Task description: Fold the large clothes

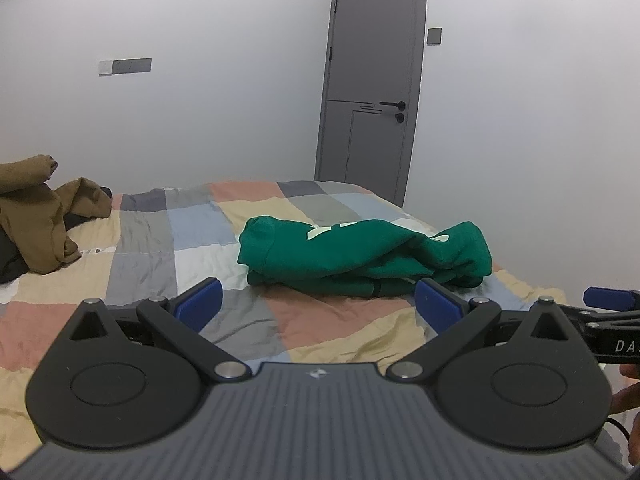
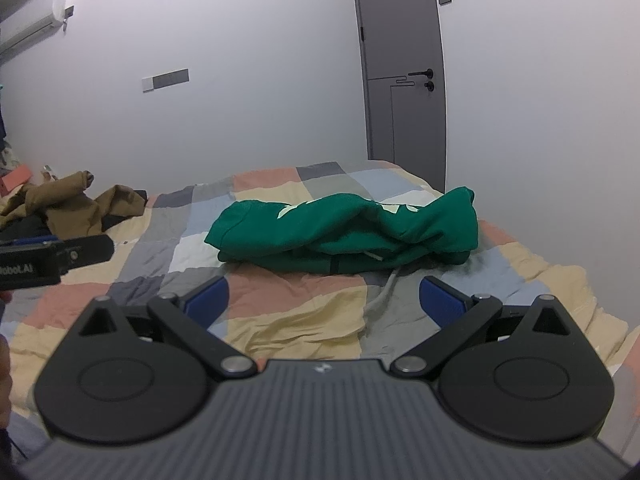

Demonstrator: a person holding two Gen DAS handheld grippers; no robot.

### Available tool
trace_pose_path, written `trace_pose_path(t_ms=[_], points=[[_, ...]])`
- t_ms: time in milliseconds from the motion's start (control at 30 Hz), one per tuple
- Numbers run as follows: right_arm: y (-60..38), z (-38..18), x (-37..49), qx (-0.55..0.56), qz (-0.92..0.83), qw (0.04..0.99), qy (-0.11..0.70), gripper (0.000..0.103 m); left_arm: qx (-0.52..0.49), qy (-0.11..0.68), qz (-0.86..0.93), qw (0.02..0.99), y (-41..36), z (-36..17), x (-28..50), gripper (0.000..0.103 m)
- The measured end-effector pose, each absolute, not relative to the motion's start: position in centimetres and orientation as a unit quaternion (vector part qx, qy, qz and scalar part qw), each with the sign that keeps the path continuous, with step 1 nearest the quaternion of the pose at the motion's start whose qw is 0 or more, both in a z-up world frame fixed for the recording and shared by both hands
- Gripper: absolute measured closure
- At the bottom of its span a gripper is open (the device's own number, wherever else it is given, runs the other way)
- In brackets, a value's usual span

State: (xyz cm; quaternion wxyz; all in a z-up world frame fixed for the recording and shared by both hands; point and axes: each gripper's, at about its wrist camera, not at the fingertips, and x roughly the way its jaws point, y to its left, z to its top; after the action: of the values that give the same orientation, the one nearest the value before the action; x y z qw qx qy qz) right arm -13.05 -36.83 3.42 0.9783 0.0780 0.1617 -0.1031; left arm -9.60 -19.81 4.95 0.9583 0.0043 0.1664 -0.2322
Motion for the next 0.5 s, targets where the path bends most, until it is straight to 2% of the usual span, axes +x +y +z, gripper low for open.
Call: trace_pose_path(t_ms=[500], points=[[-36.58,3.79,-13.11,0.079,-0.102,0.978,0.163,0.000,-0.003,0.163,-0.235,0.958,-19.34,5.40,-9.98,0.000]])
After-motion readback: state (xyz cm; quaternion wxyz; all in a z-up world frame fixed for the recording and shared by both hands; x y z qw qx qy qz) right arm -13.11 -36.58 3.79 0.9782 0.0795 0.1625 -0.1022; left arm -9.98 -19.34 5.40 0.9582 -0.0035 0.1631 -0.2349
